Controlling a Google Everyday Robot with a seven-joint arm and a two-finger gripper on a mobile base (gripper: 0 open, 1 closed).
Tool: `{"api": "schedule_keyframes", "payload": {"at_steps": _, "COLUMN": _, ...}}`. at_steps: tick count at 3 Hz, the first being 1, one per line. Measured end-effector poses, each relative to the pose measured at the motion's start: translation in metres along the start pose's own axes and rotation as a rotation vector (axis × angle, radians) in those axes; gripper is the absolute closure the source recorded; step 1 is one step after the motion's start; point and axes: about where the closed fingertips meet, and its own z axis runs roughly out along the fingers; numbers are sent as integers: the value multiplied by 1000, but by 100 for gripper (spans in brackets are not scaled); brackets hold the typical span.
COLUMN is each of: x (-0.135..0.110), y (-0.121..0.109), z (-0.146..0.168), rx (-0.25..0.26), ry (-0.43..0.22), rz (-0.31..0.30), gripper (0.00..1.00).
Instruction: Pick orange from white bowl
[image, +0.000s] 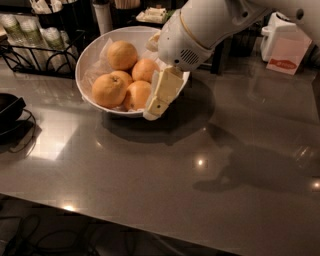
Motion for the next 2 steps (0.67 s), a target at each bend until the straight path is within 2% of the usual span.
{"api": "schedule_keyframes", "payload": {"at_steps": 1, "x": -2, "y": 0, "z": 1, "rx": 11, "ry": -4, "rz": -1, "gripper": 0}}
{"api": "schedule_keyframes", "payload": {"at_steps": 2, "x": 5, "y": -8, "z": 11, "rx": 41, "ry": -53, "rz": 43, "gripper": 0}}
